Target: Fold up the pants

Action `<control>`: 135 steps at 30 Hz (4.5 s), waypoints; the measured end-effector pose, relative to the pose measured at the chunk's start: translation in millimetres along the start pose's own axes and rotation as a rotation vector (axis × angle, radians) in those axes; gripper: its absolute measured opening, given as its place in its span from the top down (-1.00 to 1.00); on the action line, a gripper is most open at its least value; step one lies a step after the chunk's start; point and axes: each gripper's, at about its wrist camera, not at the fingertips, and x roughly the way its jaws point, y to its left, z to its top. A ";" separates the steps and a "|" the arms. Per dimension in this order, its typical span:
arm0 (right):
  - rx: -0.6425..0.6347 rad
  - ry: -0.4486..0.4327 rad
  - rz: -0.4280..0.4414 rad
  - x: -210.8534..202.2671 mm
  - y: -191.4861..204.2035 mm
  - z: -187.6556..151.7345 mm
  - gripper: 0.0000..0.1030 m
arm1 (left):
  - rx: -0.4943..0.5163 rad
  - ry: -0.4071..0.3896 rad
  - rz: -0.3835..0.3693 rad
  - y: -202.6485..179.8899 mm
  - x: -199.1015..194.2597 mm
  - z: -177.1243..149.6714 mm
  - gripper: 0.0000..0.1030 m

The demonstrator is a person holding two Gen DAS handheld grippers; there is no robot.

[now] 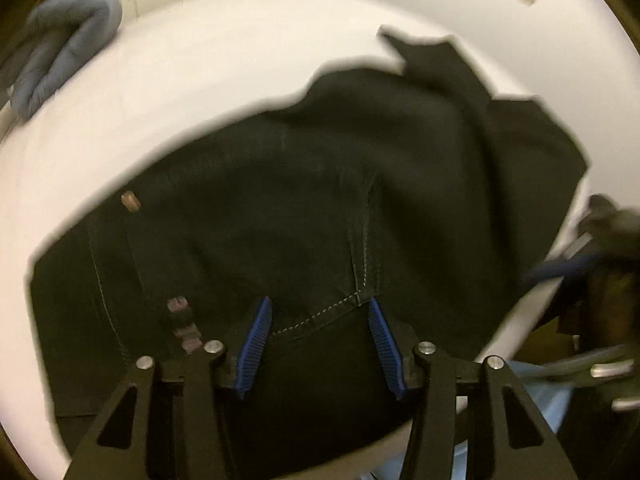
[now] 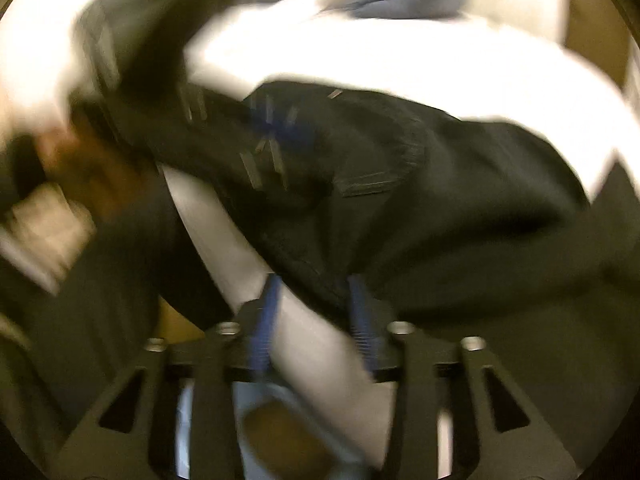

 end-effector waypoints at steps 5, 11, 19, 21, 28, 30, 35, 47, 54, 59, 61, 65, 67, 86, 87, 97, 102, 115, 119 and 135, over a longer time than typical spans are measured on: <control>0.310 -0.178 0.005 -66.6 -76.7 2.3 -0.17 | -0.079 -0.026 -0.005 7.8 -13.6 6.4 0.02; 0.662 -0.344 -0.095 -117.9 -223.3 38.5 -0.18 | -0.165 -0.128 -0.035 12.7 -33.9 30.7 0.03; 0.689 -0.105 -0.372 -75.9 -314.0 149.9 -0.18 | -0.182 -0.028 -0.019 6.1 10.0 22.1 0.02; 0.675 -0.019 -0.438 -53.7 -333.6 171.3 -0.18 | -0.188 -0.026 -0.025 8.7 9.4 18.3 0.01; 0.685 0.203 -0.646 39.0 -388.9 210.5 -0.18 | -0.187 -0.032 -0.017 0.4 18.2 26.0 0.01; 0.729 0.242 -0.680 53.8 -407.0 213.3 -0.18 | -0.191 -0.036 -0.023 3.7 16.1 24.1 0.01; 0.738 0.263 -0.706 77.0 -434.5 223.5 -0.11 | -0.189 -0.043 -0.024 6.2 14.0 21.5 0.00; 0.877 -0.105 -0.527 -23.3 -488.8 210.5 0.91 | -0.195 -0.031 -0.021 4.6 10.9 24.7 0.00; 1.025 -0.492 -0.423 -153.4 -442.3 117.8 0.91 | -0.182 -0.010 -0.004 0.6 13.3 30.4 -0.01; 1.278 -0.677 -0.377 -203.3 -415.2 -10.9 0.91 | -0.179 0.007 0.005 -3.6 15.8 35.2 -0.01; 1.382 -0.693 -0.379 -201.3 -415.2 -58.2 0.91 | -0.178 0.012 0.009 -4.9 17.2 37.3 -0.01; 1.564 -0.727 -0.320 -178.3 -417.1 -127.3 0.91 | -0.170 0.026 0.020 -8.7 19.4 39.8 -0.01; 1.612 -0.749 -0.294 -162.4 -411.6 -134.3 0.91 | -0.172 0.029 0.022 -10.0 20.5 40.7 -0.01; 1.598 -0.681 -0.482 -189.4 -341.2 -201.6 0.68 | -0.181 0.045 0.053 -26.0 20.5 53.2 -0.06; 1.561 -0.669 -0.489 -193.2 -342.7 -193.0 0.65 | -0.180 0.045 0.054 -27.7 18.1 53.5 -0.06; 1.544 -0.527 -0.390 -166.5 -354.9 -167.4 -0.27 | -0.186 0.043 0.063 -34.5 13.9 50.0 -0.09; 1.557 -0.521 -0.319 -154.3 -353.6 -178.1 0.49 | -0.185 0.041 0.063 -36.9 14.4 48.4 -0.10; 1.586 -0.498 -0.419 -160.6 -332.7 -218.1 0.99 | -0.192 0.030 0.054 -29.0 14.5 43.4 -0.12; 1.592 -0.476 -0.437 -164.6 -336.2 -215.2 0.88 | -0.201 0.025 0.052 -27.8 13.6 42.0 -0.13; 0.926 -0.266 -0.205 -97.0 -330.9 -11.6 0.84 | -0.220 0.011 0.053 -24.0 14.7 35.6 -0.29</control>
